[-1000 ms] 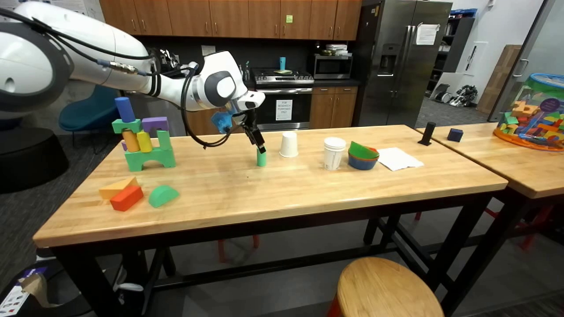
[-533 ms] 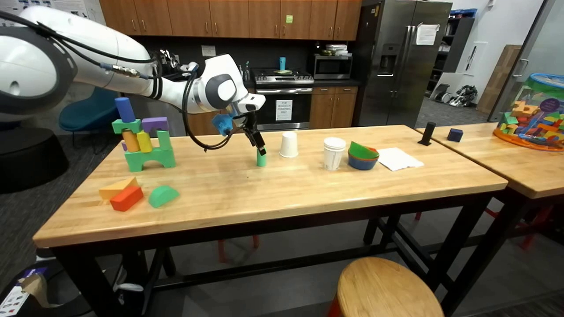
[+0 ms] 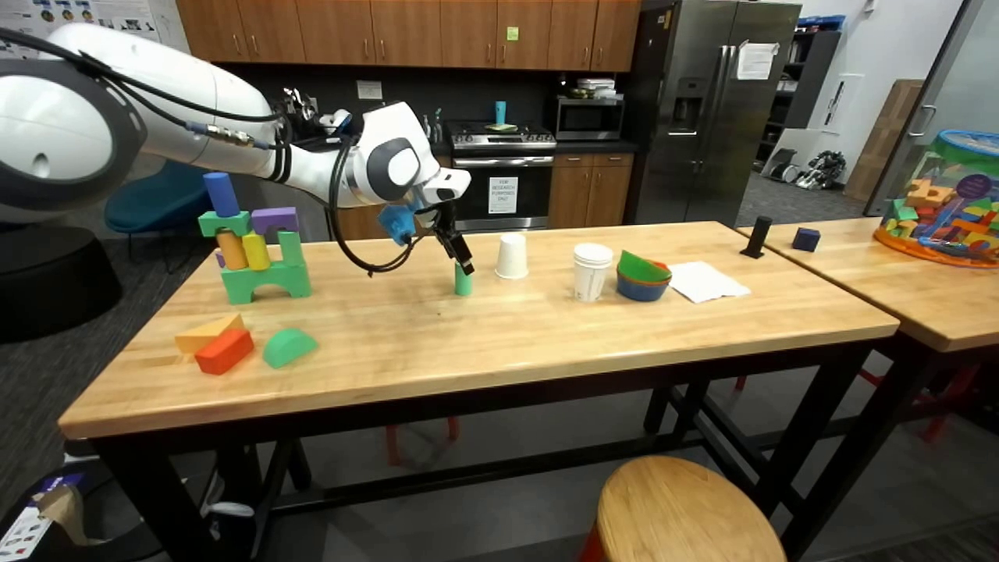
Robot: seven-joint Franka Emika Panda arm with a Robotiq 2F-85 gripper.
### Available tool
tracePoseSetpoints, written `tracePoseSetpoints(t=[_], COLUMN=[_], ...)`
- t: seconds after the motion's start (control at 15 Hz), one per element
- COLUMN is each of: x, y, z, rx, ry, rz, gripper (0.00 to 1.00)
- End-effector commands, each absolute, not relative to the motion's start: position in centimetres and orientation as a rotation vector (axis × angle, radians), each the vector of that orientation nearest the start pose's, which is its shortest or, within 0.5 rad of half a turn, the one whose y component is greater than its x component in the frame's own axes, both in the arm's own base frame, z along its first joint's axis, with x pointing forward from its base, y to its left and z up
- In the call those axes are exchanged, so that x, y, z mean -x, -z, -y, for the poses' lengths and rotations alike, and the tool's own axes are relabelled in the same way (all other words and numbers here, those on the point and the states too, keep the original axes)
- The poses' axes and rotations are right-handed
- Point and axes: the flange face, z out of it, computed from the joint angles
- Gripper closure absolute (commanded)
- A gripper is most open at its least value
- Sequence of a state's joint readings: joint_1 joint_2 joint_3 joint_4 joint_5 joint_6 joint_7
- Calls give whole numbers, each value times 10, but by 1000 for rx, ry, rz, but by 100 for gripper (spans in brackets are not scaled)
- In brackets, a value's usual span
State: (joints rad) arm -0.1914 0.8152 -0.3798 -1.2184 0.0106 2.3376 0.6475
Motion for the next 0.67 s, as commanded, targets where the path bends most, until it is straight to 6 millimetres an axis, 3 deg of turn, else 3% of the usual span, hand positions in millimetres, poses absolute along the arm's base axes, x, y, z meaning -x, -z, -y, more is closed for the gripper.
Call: tracePoseSetpoints(t=[0.0, 0.07, 0.6], x=[-709, -709, -709], y=[-350, -351, -361], z=[345, 345, 349], rx=[2822, 2822, 2800], ry=[646, 649, 664], rz=[-1689, -1686, -1686], gripper=[15, 27, 86])
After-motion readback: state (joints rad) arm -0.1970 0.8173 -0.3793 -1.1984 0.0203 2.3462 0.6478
